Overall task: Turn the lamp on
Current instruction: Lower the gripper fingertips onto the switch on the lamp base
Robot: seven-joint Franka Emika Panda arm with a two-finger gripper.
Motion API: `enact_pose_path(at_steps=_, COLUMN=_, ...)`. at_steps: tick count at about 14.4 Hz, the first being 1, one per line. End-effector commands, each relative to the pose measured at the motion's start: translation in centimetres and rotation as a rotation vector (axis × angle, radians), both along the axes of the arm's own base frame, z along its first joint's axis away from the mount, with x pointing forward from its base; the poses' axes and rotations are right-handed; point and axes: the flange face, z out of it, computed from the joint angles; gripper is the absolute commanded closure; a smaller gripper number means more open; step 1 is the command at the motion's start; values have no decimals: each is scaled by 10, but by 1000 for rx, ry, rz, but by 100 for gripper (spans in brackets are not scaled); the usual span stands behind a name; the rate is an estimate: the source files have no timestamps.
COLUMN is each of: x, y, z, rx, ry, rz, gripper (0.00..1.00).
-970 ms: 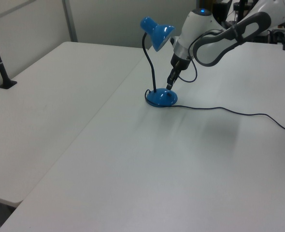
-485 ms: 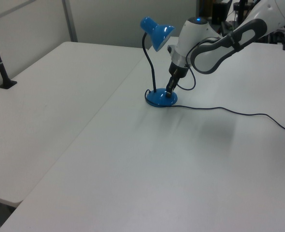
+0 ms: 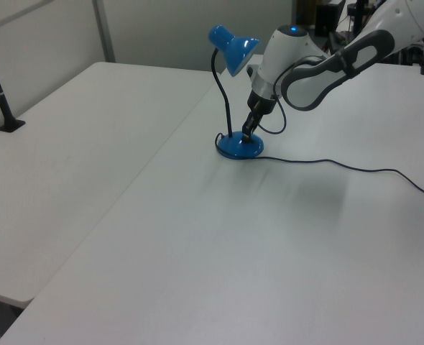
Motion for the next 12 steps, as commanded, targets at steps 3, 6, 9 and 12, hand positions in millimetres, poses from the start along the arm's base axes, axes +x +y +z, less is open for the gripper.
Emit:
enact_pose_path(at_steps=3, x=7, y=1, z=5, rx=-9, ry=-32, rz=-14, gripper=100)
enact_pose_path(at_steps=6, x=4, y=-4, z=24, rx=-11, ry=-47, rz=-18, gripper=100)
enact_pose_path(at_steps=9, x=3, y=-7, z=22, rx=-17, ry=-31, rz=-16, gripper=100)
enact_pose_path(at_steps=12, x=1, y=-11, z=19, rx=-34, ry=-8, rz=10, gripper=100)
